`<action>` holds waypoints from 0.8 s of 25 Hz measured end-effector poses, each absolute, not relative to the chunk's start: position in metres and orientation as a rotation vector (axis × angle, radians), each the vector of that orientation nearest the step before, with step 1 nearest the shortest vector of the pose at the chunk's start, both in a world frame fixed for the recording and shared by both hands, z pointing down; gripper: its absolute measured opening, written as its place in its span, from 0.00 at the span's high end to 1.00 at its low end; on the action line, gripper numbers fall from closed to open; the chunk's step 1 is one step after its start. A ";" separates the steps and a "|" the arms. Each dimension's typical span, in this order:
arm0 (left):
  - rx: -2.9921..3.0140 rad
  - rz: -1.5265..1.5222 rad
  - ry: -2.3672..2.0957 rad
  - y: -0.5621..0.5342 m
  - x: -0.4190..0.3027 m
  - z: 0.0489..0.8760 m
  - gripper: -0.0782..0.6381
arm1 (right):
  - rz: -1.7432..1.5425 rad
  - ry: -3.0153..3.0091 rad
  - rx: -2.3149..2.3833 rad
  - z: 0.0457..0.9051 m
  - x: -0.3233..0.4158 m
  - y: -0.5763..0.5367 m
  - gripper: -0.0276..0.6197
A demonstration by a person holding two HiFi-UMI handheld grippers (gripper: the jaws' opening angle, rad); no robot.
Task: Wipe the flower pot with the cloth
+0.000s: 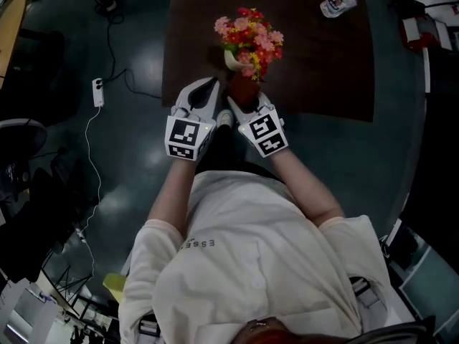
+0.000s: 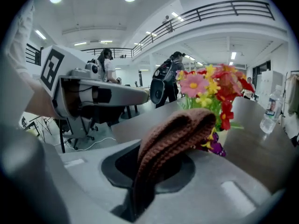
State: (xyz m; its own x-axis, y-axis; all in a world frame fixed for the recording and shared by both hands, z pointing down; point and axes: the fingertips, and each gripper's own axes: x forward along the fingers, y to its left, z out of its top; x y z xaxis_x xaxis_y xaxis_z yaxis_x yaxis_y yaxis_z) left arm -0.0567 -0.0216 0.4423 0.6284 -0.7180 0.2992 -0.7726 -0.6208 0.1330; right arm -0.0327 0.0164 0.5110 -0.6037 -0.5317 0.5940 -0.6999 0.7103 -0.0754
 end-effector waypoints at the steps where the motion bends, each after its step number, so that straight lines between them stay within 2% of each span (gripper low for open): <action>1: 2.606 0.315 -1.199 -0.034 -0.055 0.445 0.88 | 0.412 -2.354 0.931 0.516 -0.035 0.008 0.89; 10: 2.637 0.402 -0.903 -0.083 -0.015 0.484 0.88 | 0.452 -2.303 0.784 0.556 -0.058 -0.017 0.89; 20: 2.614 0.450 -0.928 -0.086 -0.011 0.491 0.87 | 0.701 -2.288 0.829 0.562 -0.033 -0.020 0.88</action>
